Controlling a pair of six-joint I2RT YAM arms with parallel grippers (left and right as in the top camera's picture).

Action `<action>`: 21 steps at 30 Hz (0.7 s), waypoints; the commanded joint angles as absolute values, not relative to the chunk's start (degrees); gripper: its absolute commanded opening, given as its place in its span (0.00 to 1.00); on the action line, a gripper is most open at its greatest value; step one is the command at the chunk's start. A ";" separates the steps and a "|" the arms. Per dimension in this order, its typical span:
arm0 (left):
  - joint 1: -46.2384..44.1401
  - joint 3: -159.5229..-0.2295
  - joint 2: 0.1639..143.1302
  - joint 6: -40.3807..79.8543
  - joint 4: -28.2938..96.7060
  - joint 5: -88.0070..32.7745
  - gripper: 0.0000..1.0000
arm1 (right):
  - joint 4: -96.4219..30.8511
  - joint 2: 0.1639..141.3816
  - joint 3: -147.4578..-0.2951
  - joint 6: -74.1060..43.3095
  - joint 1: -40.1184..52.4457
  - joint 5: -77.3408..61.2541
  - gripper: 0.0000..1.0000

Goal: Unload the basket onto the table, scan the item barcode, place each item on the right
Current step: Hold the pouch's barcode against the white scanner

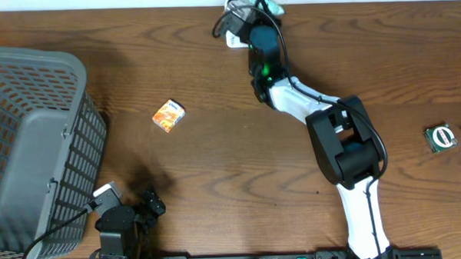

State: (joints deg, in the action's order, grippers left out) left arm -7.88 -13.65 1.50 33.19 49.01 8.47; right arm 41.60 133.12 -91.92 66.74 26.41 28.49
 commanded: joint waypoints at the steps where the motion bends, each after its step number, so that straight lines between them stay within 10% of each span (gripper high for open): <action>1: -7.68 -13.28 1.37 32.91 52.38 10.11 0.98 | 40.69 136.14 -95.46 79.07 26.68 30.39 0.01; 21: -7.68 -13.28 1.37 32.91 52.38 10.11 0.98 | 41.76 132.49 -95.59 87.15 19.88 52.86 0.01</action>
State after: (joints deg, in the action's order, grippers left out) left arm -7.88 -13.65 1.50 33.19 49.01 8.47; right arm 41.41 136.33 -94.24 88.31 24.80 42.63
